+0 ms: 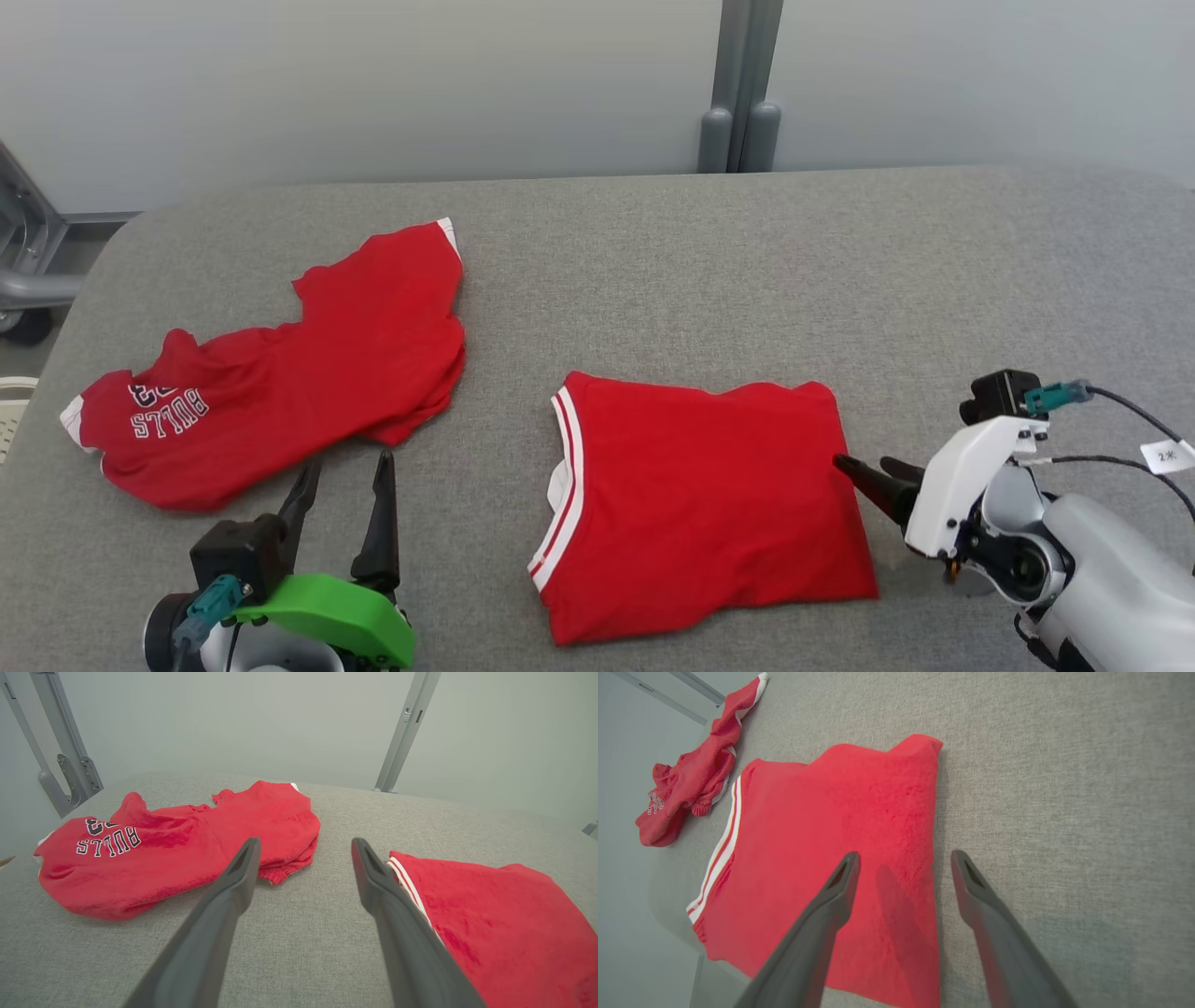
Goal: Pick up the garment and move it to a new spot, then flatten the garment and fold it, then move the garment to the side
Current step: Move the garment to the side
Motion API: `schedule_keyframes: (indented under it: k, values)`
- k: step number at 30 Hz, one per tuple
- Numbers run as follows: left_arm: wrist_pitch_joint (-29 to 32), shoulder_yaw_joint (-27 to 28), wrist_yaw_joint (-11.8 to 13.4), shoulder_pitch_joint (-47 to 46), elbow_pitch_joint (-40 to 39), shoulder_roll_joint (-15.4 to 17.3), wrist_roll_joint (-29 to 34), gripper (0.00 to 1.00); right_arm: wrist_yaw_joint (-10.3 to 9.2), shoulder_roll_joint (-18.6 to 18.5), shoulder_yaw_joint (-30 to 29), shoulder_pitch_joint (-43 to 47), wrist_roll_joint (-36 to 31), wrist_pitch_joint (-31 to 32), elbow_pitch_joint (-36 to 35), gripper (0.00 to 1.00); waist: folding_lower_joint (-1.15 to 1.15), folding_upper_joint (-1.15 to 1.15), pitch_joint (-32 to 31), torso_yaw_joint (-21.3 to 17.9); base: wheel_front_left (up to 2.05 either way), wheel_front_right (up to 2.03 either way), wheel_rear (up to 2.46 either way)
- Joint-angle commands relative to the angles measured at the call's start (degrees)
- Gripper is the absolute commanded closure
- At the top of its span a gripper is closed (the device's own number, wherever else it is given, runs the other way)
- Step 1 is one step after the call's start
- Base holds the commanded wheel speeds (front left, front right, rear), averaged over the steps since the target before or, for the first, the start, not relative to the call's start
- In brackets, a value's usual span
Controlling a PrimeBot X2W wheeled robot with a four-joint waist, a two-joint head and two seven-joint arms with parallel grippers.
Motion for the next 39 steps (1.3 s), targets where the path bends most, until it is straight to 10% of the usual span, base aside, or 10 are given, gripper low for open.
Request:
schedule_keyframes:
  k: [1, 25, 26, 28, 39]
  values:
    - [0.2, 0.1, -0.1, -1.2, -0.1, 0.4, 0.7, 0.0, 0.02, 0.2, -0.6, -1.8, -0.5, 2.1, 0.8, 0.0, 0.0, 0.0, 0.8, 0.0, 0.0, 0.0, 0.0]
    - [-0.1, 0.3, -1.1, -3.3, 1.7, -0.5, 0.8, 0.0, -0.03, 8.2, -7.0, -6.4, 1.9, 17.9, 16.7, 0.0, 0.0, 0.0, 3.9, 4.5, 0.0, 0.0, 0.0]
    - [-0.1, 0.3, -1.0, -3.3, 1.7, -0.6, 0.8, 0.0, -0.03, 8.3, -7.0, -6.3, 1.9, 18.0, 16.7, 0.19, 0.0, 0.0, 3.9, 4.5, 0.0, 0.0, 0.0]
    - [-0.1, 0.3, -0.9, -3.2, 1.8, -0.6, 0.8, 0.0, -0.03, 8.3, -7.0, -6.2, 1.8, 17.8, 16.5, 1.0, 0.0, 0.0, 3.8, 4.6, 0.0, 0.0, 0.0]
    - [-0.2, 0.4, -0.8, -2.6, 1.7, -0.6, 0.8, 0.0, 0.02, 5.7, -6.1, -6.6, 0.9, 12.4, 8.8, 1.0, 0.0, 0.0, 2.5, 3.4, 0.0, 0.0, 0.0]
